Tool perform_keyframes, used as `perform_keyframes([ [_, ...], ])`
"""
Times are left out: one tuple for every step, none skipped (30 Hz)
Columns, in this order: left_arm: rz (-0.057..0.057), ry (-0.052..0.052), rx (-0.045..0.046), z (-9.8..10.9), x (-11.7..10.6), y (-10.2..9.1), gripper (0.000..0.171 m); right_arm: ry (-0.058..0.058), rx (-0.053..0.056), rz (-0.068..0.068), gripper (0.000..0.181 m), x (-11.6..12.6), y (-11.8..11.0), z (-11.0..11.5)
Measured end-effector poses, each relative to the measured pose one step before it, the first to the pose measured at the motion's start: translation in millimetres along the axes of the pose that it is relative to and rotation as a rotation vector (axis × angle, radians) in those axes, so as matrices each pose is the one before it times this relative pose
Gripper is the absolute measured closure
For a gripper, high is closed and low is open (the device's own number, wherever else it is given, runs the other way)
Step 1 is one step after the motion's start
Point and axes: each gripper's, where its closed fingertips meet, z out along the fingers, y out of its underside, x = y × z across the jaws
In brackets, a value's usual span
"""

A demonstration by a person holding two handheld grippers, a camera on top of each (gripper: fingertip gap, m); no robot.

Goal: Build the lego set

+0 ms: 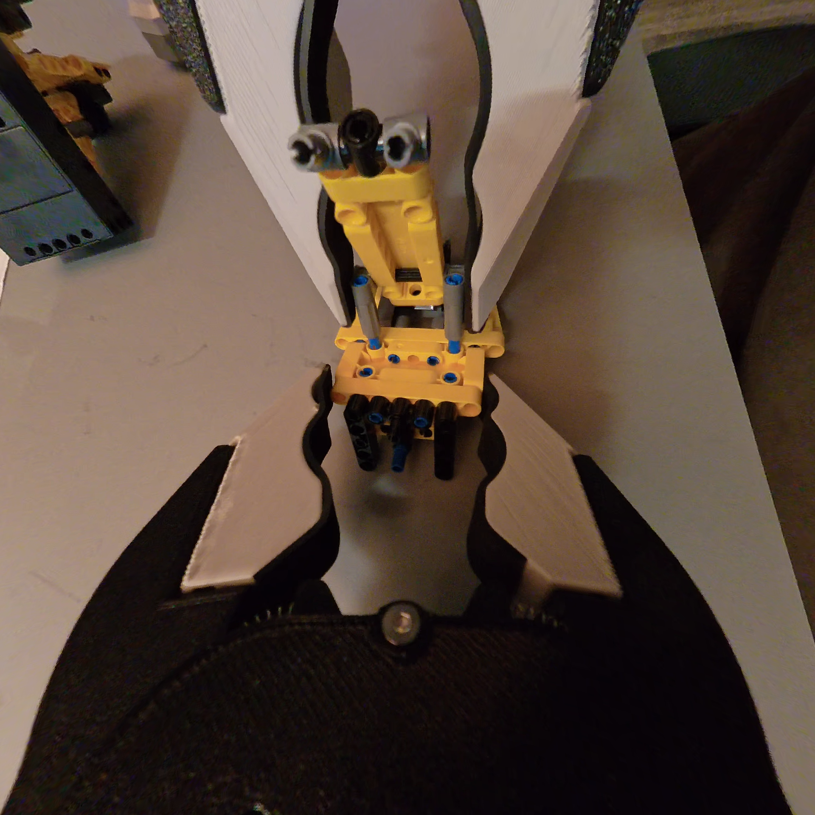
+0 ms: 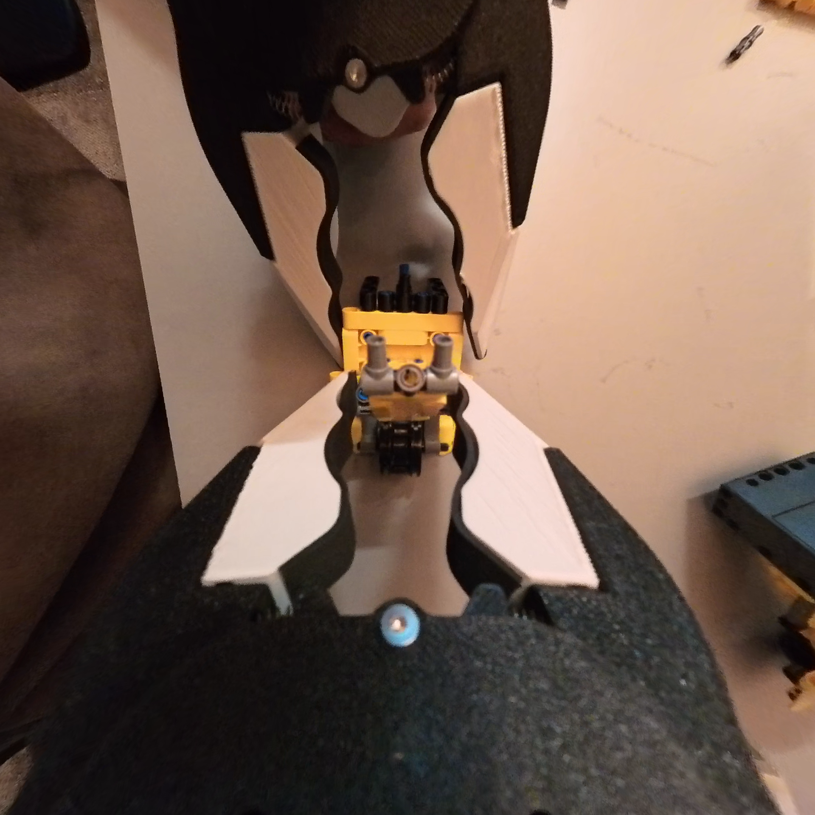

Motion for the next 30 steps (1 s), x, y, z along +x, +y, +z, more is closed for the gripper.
perform_keyframes([
  [0.0014, -0.0010, -0.00028, 0.09, 0.05, 0.04, 0.110, -0.0090, 0.0084, 0.0019, 0.139, -0.14, -0.82, -0.08],
  [0.0006, -0.0004, 0.00004, 0.02, 0.04, -0.04, 0.110, -0.0103, 0.0090, 0.0020, 0.139, -0.03, -0.82, 0.01],
  [0.0019, -0.0003, -0.00067, 0.06, 0.11, 0.09, 0.110, -0.0140, 0.0022, 0.0063, 0.139, -0.35, 0.32, 0.53],
  [0.0086, 0.0034, -0.00066, -0.06, 1.23, 0.16, 0.110, -0.0211, -0.0080, 0.0135, 0.139, -1.05, 2.04, 1.16],
  [0.0004, -0.0020, 0.00340, -0.21, -0.21, -0.37, 0.110, -0.0151, 0.0061, 0.0142, 0.140, 0.07, 0.87, 0.22],
  [-0.0025, 0.0016, -0.00175, 0.16, -0.03, 0.20, 0.110, -0.0066, 0.0059, 0.0063, 0.139, 0.32, 1.11, 0.16],
  [-0.0031, 0.0025, -0.00041, 0.04, -0.06, -0.04, 0.110, 0.0067, 0.0054, -0.0036, 0.139, 0.06, 0.38, 0.05],
  [-0.0006, -0.0001, 0.00021, -0.05, -0.02, 0.03, 0.110, 0.0179, -0.0101, -0.0195, 0.139, 0.06, 1.48, 0.13],
  [-0.0001, -0.0006, 0.00024, -0.05, -0.09, -0.11, 0.110, 0.0196, -0.0160, -0.0200, 0.139, 0.16, 1.78, 0.13],
  [-0.0002, 0.0000, 0.00007, 0.00, 0.02, -0.01, 0.110, 0.0132, -0.0114, -0.0097, 0.139, 0.03, 0.93, 0.08],
  [-0.0002, 0.0000, 0.00006, 0.00, 0.02, -0.01, 0.110, 0.0051, -0.0053, -0.0033, 0.140, 0.02, 0.29, 0.11],
  [0.0005, -0.0008, 0.00020, -0.03, -0.06, 0.00, 0.110, -0.0028, 0.0008, 0.0035, 0.140, 0.12, -0.34, 0.06],
  [0.0004, -0.0013, -0.00003, -0.03, 0.02, -0.01, 0.110, -0.0068, 0.0024, 0.0078, 0.140, 0.16, -0.42, 0.07],
  [-0.0009, 0.0000, -0.00022, 0.03, -0.02, 0.01, 0.110, -0.0032, 0.0005, 0.0027, 0.140, 0.16, -0.10, 0.14],
  [-0.0003, -0.0005, 0.00024, -0.11, -0.11, -0.05, 0.110, 0.0039, -0.0020, -0.0067, 0.140, 0.02, -0.05, 0.18],
  [0.0010, -0.0017, 0.00054, -0.03, 0.00, -0.06, 0.110, 0.0072, -0.0034, -0.0077, 0.140, -0.04, -0.10, -0.02],
  [-0.0031, 0.0000, -0.00007, 0.02, 0.04, -0.11, 0.111, 0.0063, -0.0039, -0.0052, 0.140, -0.06, 0.16, 0.05],
  [-0.0036, 0.0007, -0.00005, -0.01, 0.07, -0.22, 0.111, 0.0038, -0.0018, -0.0024, 0.140, 0.11, 0.16, 0.03],
  [-0.0034, 0.0010, -0.00017, 0.03, -0.04, -0.09, 0.111, 0.0007, -0.0012, 0.0019, 0.140, 0.05, 0.06, 0.09],
  [-0.0036, 0.0015, -0.00012, 0.05, 0.18, -0.13, 0.111, -0.0010, -0.0025, 0.0046, 0.140, 0.14, -0.23, 0.03],
  [-0.0031, 0.0008, 0.00009, 0.01, 0.01, -0.10, 0.111, 0.0003, -0.0020, 0.0025, 0.140, 0.10, -0.49, 0.04],
  [-0.0051, 0.0017, 0.00009, 0.09, 0.10, -0.16, 0.112, 0.0012, -0.0048, 0.0022, 0.140, 0.16, -0.24, 0.15],
  [-0.0029, 0.0007, 0.00003, 0.06, 0.03, -0.16, 0.112, 0.0029, -0.0084, 0.0027, 0.140, 0.01, 0.02, 0.01],
  [-0.0014, -0.0006, 0.00028, -0.11, 0.00, -0.19, 0.112, 0.0055, -0.0083, 0.0027, 0.140, 0.06, 0.03, 0.10],
  [-0.0015, -0.0004, 0.00013, 0.05, -0.04, -0.04, 0.112, 0.0062, -0.0083, 0.0034, 0.140, 0.07, 0.11, 0.05],
  [-0.0013, -0.0004, 0.00002, -0.06, 0.03, -0.08, 0.112, 0.0055, -0.0083, 0.0048, 0.140, 0.04, 0.21, 0.09],
  [-0.0023, 0.0003, -0.00014, 0.05, -0.11, 0.00, 0.112, 0.0053, -0.0080, 0.0055, 0.140, 0.09, 0.05, -0.06],
  [-0.0023, 0.0007, 0.00015, -0.03, 0.02, -0.09, 0.112, 0.0053, -0.0081, 0.0062, 0.140, 0.12, 0.17, 0.10],
  [-0.0016, -0.0001, 0.00027, 0.00, -0.04, -0.01, 0.112, 0.0046, -0.0084, 0.0066, 0.140, 0.02, 0.09, 0.01],
  [-0.0021, 0.0000, 0.00059, 0.00, -0.08, -0.15, 0.112, 0.0040, -0.0084, 0.0051, 0.140, 0.09, 0.16, -0.14],
])
